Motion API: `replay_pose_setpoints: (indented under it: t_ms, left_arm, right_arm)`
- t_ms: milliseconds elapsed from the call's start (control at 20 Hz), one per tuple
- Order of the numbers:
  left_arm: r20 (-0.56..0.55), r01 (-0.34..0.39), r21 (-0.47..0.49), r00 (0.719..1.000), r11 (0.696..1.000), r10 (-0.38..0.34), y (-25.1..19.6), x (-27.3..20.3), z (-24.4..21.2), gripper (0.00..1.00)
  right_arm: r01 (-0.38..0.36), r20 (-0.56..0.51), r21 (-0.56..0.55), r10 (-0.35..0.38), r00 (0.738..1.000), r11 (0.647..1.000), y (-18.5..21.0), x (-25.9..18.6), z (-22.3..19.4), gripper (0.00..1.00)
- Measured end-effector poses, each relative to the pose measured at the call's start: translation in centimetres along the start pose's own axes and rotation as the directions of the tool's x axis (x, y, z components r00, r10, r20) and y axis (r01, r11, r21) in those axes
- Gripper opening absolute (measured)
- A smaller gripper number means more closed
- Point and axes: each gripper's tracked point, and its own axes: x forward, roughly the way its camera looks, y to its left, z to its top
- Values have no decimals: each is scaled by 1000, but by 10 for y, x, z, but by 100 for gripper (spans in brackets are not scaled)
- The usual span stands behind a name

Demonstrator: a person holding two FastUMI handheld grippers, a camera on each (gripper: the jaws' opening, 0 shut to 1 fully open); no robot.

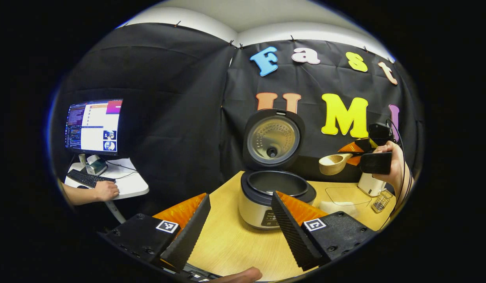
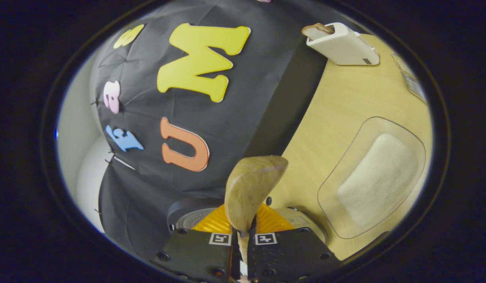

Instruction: Close the left gripper, press the button to open the rice cooker; take a wooden spoon from the chopstick holder with the right hand, scoop a spoonful of rice and pour it into the rice cooker, then put the wooden spoon back into the chopstick holder.

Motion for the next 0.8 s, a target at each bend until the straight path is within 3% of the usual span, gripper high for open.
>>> replay_pose_setpoints:
  t_ms: [350,500,800]
  left_arm:
    - [-8,-10,-11,1000,1000,10,12,2,-1,99]
    - [-13,17,-27,1000,999,-17,9,2,-2,99]
    - [-17,20,-49,1000,999,-21,15,4,-4,99]
  right_arm:
    - [21,-59,-142,-30,998,990,17,40,-68,7]
    - [2,-99,-218,-24,995,976,24,54,-98,7]
    - [-19,-89,-469,-25,996,883,34,69,-126,7]
